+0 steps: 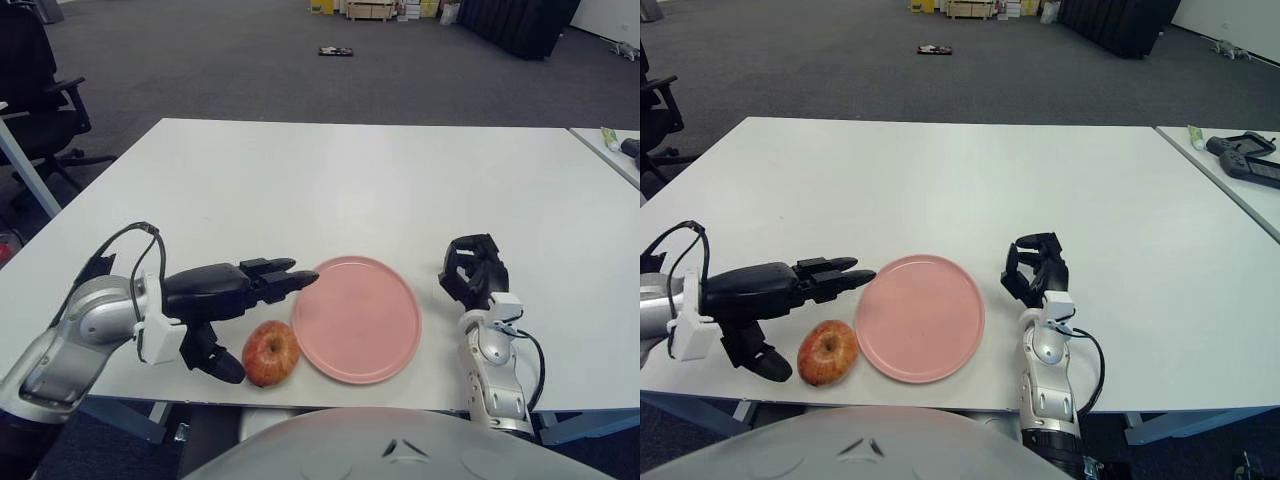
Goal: Put the apple into the plate.
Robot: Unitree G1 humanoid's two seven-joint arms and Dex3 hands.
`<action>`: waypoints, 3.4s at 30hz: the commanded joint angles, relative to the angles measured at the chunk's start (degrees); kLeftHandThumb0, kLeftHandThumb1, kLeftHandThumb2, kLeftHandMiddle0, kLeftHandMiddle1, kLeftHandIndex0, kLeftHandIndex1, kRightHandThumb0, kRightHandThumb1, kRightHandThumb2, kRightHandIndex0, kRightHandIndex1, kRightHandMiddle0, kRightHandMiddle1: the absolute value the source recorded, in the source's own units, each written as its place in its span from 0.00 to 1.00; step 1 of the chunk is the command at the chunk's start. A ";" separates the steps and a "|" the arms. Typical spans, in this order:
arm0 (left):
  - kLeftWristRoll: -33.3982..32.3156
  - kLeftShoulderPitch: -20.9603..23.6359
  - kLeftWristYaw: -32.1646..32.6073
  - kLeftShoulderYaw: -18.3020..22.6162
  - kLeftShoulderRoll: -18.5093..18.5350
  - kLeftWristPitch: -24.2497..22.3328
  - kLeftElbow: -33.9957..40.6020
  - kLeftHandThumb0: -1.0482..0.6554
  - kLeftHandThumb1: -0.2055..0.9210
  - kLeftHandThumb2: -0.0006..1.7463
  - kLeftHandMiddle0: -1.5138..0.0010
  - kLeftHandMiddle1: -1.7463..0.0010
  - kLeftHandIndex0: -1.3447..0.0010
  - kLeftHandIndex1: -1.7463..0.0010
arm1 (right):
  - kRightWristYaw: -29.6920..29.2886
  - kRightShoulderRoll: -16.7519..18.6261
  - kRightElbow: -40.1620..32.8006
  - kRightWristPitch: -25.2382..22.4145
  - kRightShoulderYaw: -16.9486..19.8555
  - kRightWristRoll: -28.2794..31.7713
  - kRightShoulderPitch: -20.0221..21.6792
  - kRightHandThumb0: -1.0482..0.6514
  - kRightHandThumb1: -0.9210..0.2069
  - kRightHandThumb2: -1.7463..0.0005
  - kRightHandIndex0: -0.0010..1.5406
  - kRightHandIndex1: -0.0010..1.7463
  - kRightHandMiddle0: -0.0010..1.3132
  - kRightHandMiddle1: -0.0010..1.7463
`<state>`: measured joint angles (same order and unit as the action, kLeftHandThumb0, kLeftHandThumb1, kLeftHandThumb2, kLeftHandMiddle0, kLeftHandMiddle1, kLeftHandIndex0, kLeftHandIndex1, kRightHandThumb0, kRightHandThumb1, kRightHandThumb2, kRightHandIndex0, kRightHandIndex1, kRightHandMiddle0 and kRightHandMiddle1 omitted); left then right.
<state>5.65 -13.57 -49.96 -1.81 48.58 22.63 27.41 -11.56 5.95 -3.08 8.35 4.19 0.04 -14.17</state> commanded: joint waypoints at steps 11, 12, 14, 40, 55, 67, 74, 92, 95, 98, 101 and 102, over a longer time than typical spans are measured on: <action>4.65 0.79 2.71 -2.94 -1.21 3.36 -0.82 0.14 0.59 0.45 1.00 1.00 1.00 0.92 | -0.09 0.57 -1.76 -0.37 0.16 0.34 0.09 0.38 0.27 0.46 0.41 1.00 0.29 1.00; 5.18 0.81 2.88 -3.35 -1.41 3.57 -0.97 0.14 0.59 0.45 0.99 1.00 1.00 0.91 | -0.09 0.57 -1.78 -0.33 0.16 0.32 0.05 0.38 0.27 0.46 0.41 1.00 0.29 1.00; 6.09 0.75 3.15 -4.01 -1.69 3.82 -1.15 0.15 0.58 0.45 0.99 0.99 1.00 0.89 | -0.07 0.58 -1.82 -0.21 0.18 0.37 -0.04 0.38 0.27 0.46 0.41 1.00 0.29 1.00; 16.46 -1.19 8.47 -9.08 -3.32 7.97 -2.92 0.16 0.60 0.46 0.98 0.97 1.00 0.85 | 0.56 0.67 -2.79 -0.04 0.48 1.55 -0.82 0.38 0.26 0.46 0.40 1.00 0.29 1.00; 24.83 -2.24 19.54 -9.42 -5.80 18.09 -9.65 0.19 0.66 0.44 1.00 0.84 1.00 0.79 | 0.32 0.83 -3.61 -0.55 0.87 1.86 -1.11 0.39 0.25 0.47 0.39 1.00 0.28 1.00; 35.97 -1.89 30.23 -9.68 -7.60 22.16 -15.13 0.23 0.66 0.47 1.00 0.71 1.00 0.65 | 0.32 0.19 -3.98 -1.33 0.98 1.07 -1.33 0.39 0.26 0.47 0.40 1.00 0.29 1.00; 37.25 -2.18 33.71 -10.04 -7.95 22.28 -16.81 0.25 0.62 0.49 1.00 0.61 1.00 0.53 | 0.55 0.04 -3.91 -0.83 1.04 1.12 -1.37 0.39 0.26 0.47 0.41 1.00 0.29 1.00; 45.68 -2.67 43.67 -9.77 -8.21 23.13 -18.21 0.45 0.59 0.63 0.81 0.03 0.73 0.02 | 0.97 0.32 -4.32 -0.51 1.05 1.48 -1.69 0.39 0.26 0.46 0.41 1.00 0.29 1.00; 45.70 -3.07 44.81 -10.00 -8.31 22.68 -18.94 0.56 0.53 0.69 0.72 0.01 0.67 0.04 | 1.16 0.29 -4.48 -0.81 1.05 1.64 -1.79 0.38 0.26 0.46 0.41 1.00 0.29 1.00; 44.70 -3.23 44.90 -10.22 -8.43 21.93 -19.50 0.59 0.48 0.72 0.66 0.00 0.62 0.07 | 1.08 0.15 -4.39 -1.38 1.18 1.50 -1.71 0.38 0.27 0.46 0.41 1.00 0.29 1.00; 44.57 -2.70 45.17 -10.34 -8.27 21.75 -19.40 0.61 0.42 0.77 0.61 0.00 0.61 0.06 | 0.84 0.16 -4.42 -1.52 1.17 1.16 -1.71 0.38 0.27 0.46 0.42 1.00 0.29 1.00; 44.55 -2.60 45.22 -10.36 -8.22 21.70 -19.31 0.61 0.41 0.78 0.60 0.00 0.61 0.06 | 0.83 0.16 -4.45 -1.54 1.17 1.13 -1.72 0.38 0.27 0.46 0.42 1.00 0.29 1.00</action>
<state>48.55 -16.37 -3.92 -11.76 39.89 46.21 9.78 -10.66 6.07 -6.56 7.26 5.09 1.27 -16.53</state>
